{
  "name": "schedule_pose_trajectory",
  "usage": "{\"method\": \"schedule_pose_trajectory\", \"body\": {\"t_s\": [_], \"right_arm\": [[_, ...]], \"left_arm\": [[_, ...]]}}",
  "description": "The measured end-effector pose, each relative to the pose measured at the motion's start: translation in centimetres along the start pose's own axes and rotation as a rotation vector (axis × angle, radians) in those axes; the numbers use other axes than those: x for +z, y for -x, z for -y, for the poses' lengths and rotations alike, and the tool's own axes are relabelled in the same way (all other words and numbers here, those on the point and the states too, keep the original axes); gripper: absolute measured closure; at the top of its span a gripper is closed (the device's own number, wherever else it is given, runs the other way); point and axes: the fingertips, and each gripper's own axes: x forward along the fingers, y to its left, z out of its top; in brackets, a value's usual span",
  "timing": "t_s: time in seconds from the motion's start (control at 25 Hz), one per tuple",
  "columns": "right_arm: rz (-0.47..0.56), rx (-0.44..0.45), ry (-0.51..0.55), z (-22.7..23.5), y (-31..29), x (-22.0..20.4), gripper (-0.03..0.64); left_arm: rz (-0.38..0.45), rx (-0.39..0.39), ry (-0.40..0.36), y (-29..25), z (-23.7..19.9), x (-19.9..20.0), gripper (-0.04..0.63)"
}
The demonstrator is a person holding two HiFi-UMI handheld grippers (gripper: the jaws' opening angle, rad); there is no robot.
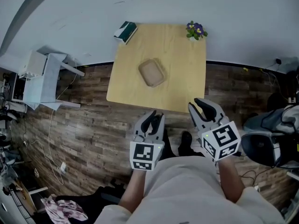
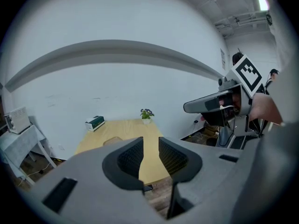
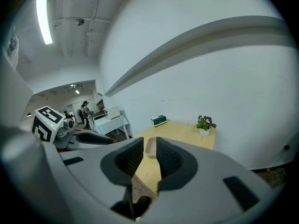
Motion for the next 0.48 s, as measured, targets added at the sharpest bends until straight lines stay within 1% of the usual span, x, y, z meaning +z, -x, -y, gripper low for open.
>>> {"method": "schedule_pose_trajectory", "body": {"t_s": [0.16, 0.48], "right_arm": [[-0.006, -0.044, -0.021, 0.5, -1.2, 0.0, 0.538], [-0.008, -0.156, -0.056, 1.5, -4.5, 1.9, 0.538]], "left_arm": [[-0.042, -0.049, -0.02, -2.0, -1.0, -0.9, 0.506], [-0.102, -0.177, -0.13, -6.5, -4.5, -0.9, 0.506]]}}
